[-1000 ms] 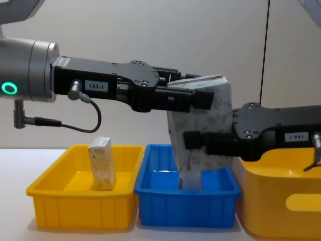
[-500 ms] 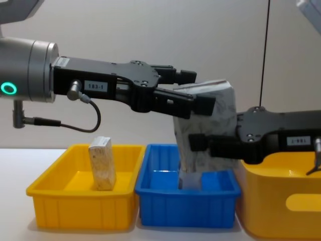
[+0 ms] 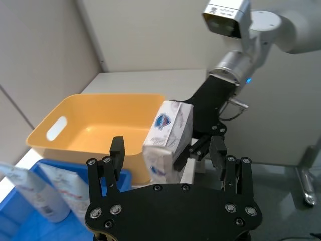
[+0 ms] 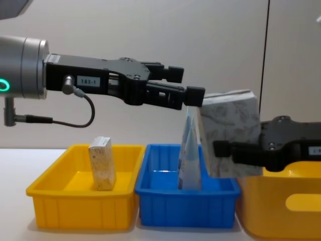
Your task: Bimanual collaborative sorting of washing and personal care products
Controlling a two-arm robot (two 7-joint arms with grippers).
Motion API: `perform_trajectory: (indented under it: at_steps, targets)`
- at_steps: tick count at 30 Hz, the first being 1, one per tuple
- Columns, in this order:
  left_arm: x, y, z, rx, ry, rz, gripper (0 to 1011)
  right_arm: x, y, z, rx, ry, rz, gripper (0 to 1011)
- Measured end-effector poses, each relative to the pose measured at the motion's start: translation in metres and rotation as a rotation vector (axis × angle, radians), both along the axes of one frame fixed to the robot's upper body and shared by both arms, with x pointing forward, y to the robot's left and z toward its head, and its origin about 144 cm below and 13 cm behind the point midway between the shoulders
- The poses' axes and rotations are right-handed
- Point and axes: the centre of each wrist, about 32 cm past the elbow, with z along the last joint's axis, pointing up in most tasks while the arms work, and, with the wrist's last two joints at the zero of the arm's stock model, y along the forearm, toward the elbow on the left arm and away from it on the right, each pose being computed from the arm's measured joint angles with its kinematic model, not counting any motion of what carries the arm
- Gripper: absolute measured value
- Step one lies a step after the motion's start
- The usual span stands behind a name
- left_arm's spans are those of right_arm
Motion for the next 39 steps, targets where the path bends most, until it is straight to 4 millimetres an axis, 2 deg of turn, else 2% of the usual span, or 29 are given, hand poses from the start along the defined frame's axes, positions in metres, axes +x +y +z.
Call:
perform_trajectory:
  at_steps: [19, 39]
  targets:
    - [-0.011, 0.005, 0.010, -0.010, 0.057, 0.237, 1001, -0.021, -0.008, -0.012, 0.042, -0.037, -0.249, 357]
    - [-0.015, 0.004, 0.018, -0.002, 0.083, 0.355, 1002, -0.031, 0.006, -0.016, 0.074, -0.082, -0.578, 357]
